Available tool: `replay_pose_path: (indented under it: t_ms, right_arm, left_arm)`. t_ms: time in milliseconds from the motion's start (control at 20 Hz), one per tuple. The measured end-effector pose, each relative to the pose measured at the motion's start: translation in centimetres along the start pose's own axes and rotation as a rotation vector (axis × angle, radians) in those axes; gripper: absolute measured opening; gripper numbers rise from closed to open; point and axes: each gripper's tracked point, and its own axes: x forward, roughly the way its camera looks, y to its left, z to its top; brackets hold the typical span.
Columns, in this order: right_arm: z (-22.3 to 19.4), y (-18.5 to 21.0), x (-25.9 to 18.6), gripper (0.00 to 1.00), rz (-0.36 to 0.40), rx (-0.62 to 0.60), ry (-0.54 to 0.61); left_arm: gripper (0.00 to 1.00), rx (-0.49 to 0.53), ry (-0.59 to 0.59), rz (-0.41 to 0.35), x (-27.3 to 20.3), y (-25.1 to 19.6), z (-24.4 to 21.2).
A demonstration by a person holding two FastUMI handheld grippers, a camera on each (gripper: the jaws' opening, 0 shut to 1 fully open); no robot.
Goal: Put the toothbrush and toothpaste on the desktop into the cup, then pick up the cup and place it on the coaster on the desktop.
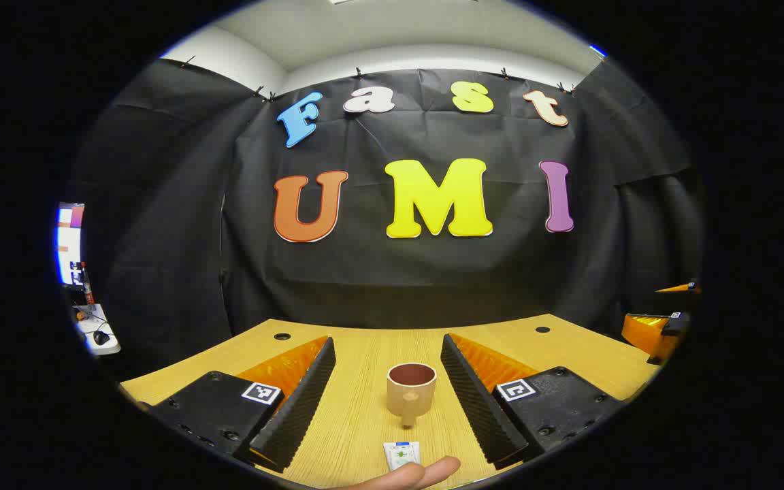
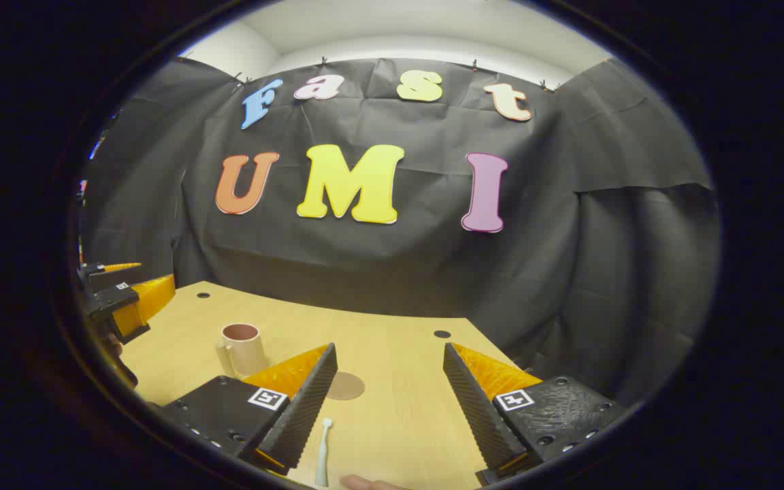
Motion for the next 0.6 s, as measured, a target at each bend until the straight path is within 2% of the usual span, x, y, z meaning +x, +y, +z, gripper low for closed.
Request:
replay_pose_path:
  t_ms: [150,300,450,600]
  right_arm:
    - [0.6,0.2,-0.6,0.96,0.02,0.049,-0.028]
    - [-0.2,0.5,0.1,0.95,0.039,0.067,-0.003]
    - [-1.0,0.5,0.6,0.95,0.043,0.076,0.029]
    - [-1.8,0.4,0.9,0.95,0.039,0.089,0.05]
  left_arm:
    - [0.99,0.051,0.015,0.004,-0.6,0.2,0.7]
    - [0.99,0.09,-0.018,0.051,-1.3,1.3,2.0]
    - [0.98,0.057,-0.059,0.066,-1.7,1.8,2.7]
    - [0.99,0.024,-0.044,0.06,-1.8,2.3,1.6]
